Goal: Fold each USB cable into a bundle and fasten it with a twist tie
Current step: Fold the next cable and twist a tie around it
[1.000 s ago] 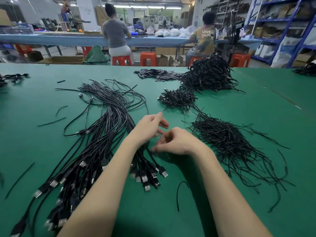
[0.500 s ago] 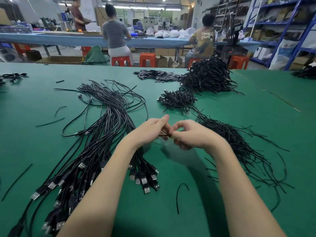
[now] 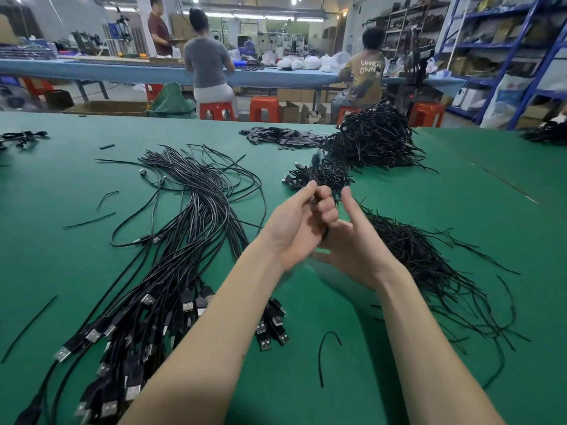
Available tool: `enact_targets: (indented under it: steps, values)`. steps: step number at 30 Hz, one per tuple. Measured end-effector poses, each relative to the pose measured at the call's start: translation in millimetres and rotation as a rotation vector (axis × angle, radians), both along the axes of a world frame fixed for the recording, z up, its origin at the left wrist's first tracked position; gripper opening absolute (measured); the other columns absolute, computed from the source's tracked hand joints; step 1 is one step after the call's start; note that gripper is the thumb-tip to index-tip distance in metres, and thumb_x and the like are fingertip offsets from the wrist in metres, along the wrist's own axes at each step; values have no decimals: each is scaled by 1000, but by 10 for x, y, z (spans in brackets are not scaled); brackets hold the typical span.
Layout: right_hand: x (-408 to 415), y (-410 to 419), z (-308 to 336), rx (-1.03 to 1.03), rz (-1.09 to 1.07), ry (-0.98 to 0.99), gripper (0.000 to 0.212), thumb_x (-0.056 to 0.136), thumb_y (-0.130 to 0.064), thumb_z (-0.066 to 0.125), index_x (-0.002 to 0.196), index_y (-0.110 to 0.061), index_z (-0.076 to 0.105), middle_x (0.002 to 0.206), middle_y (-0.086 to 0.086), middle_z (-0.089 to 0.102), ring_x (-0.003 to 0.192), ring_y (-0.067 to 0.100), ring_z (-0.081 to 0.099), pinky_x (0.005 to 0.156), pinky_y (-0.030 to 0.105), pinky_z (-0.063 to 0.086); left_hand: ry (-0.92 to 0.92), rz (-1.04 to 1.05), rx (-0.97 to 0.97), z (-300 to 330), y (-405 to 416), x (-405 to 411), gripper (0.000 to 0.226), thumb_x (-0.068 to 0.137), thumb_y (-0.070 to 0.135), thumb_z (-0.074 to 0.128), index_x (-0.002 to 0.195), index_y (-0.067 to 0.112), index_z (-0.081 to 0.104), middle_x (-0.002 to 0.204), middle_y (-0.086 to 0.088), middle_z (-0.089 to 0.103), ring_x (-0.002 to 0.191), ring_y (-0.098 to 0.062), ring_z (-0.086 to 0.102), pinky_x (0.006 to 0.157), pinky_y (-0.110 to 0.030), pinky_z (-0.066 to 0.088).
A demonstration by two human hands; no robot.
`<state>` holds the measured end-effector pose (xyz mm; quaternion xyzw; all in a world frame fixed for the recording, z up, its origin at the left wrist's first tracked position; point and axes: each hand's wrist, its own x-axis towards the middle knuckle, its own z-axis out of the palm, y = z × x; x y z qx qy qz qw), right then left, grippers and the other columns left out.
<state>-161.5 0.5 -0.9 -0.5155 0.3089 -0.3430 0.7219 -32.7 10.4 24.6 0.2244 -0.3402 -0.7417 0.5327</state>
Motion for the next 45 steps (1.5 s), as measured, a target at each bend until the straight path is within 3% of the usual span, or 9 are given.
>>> enact_targets:
  steps: [6,10,16,19,22,26,32,40,45]
  values:
    - [-100,56,154,-74,23,315,95,81,-82,34,121,-1,62,73,18,69,98,28,74,111,40,42,262,181,147,26,-56,155,32,107,25,35,77,18,45,64,6,41,56,-10,39,59,-22,37]
    - [-365,52,347,-77,77,292,81,80,-82,49,127,-17,64,62,6,59,52,21,58,70,38,60,346,235,264,10,-75,203,38,105,22,37,68,20,40,55,8,27,47,-9,24,44,-20,27]
    - [-554,77,250,-13,288,397,43,89,-24,65,130,-11,61,78,9,68,55,10,56,42,15,42,334,282,212,48,-74,260,48,108,34,32,63,20,37,50,8,19,45,-9,12,40,-21,13]
    - [-563,6,148,31,209,599,37,92,-27,67,123,-7,63,65,1,60,47,5,45,35,13,25,273,285,134,76,-43,300,50,108,37,33,61,20,37,48,8,17,50,-12,6,38,-22,13]
    - [-514,-84,123,37,-30,674,26,101,-22,60,123,-9,65,60,-3,57,44,4,40,36,15,23,132,204,15,84,-8,302,43,108,35,33,68,19,41,48,9,19,46,-9,11,36,-19,19]
    - [-412,-145,244,14,-391,273,20,102,-4,50,119,-8,61,68,-2,59,49,4,42,37,14,26,-327,53,-136,58,29,265,49,108,38,35,72,17,61,52,8,49,47,-10,46,47,-20,45]
    - [-220,-8,556,-241,-440,162,19,101,-5,48,97,-18,61,78,-3,63,56,8,50,43,16,35,-839,134,-210,-30,1,96,43,109,36,34,108,13,71,110,-8,75,99,-15,73,89,-32,58]
    - [-273,129,266,94,367,91,11,92,-4,58,97,-14,56,85,12,61,87,24,66,78,43,61,74,181,-43,93,-15,238,49,110,33,25,127,0,58,127,-18,66,108,-30,70,85,-36,61]
    - [-316,29,132,120,-27,423,16,98,-18,62,88,-19,50,58,-6,43,49,5,48,34,11,26,14,61,-113,108,40,394,48,109,34,30,122,6,67,130,-10,67,78,-16,74,54,-16,55]
